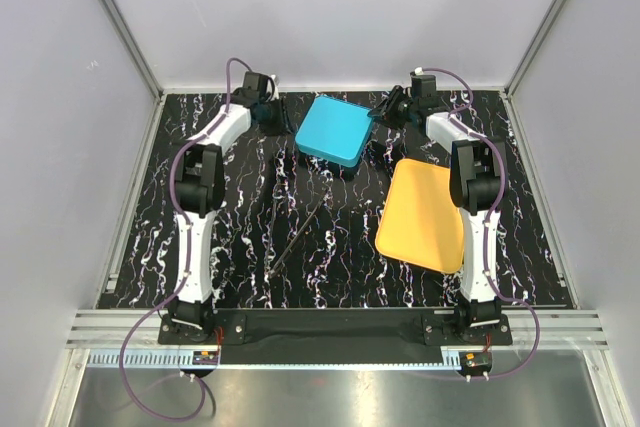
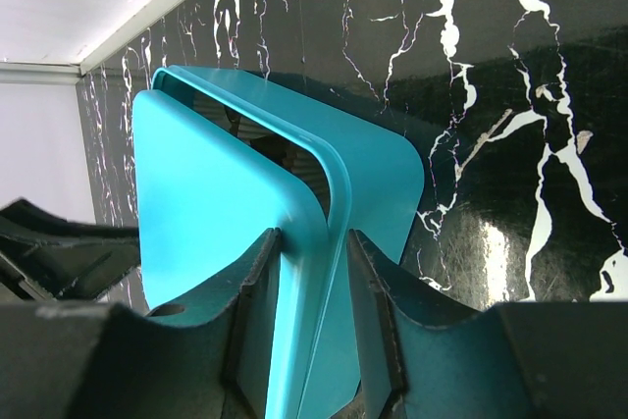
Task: Pack the chocolate
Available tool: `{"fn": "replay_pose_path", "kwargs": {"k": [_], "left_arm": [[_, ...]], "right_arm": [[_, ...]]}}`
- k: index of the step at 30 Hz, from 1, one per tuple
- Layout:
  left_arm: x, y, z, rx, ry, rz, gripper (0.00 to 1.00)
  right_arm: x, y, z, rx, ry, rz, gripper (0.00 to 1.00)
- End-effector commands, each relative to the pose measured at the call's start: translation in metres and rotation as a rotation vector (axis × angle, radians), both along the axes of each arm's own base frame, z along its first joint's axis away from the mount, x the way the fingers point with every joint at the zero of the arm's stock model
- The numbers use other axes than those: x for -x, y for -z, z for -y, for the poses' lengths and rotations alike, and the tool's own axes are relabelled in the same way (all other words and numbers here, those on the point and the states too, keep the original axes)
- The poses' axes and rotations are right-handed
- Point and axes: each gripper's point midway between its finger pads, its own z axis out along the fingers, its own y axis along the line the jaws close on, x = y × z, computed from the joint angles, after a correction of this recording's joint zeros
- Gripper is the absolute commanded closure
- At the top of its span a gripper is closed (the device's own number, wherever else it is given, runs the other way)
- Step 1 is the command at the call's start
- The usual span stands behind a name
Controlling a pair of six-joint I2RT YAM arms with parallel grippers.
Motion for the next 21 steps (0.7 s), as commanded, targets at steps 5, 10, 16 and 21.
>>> {"fn": "replay_pose_path", "kwargs": {"k": [5, 10, 16, 21], "left_arm": [[0.033, -0.084, 0.0, 0.038, -0.052, 0.163, 0.69], [0.065, -0.079, 0.031, 0.086, 0.003, 0.138, 0.76], [0.071, -0.05, 0.073, 0.084, 0.061, 0.05, 0.82], [0.071, -0.033, 0.073, 0.058, 0.002, 0.031, 0.85]], "right_arm": [[-0.004, 0.009, 0.002, 0.013, 0.017, -0.012, 0.6], [-0.004, 0.008, 0.002, 0.001, 0.025, -0.013, 0.6], [-0.004, 0.007, 0.0, -0.021, 0.031, -0.016, 0.59], [-0.002, 0.009, -0.001, -0.025, 0.03, -0.022, 0.59]]}}
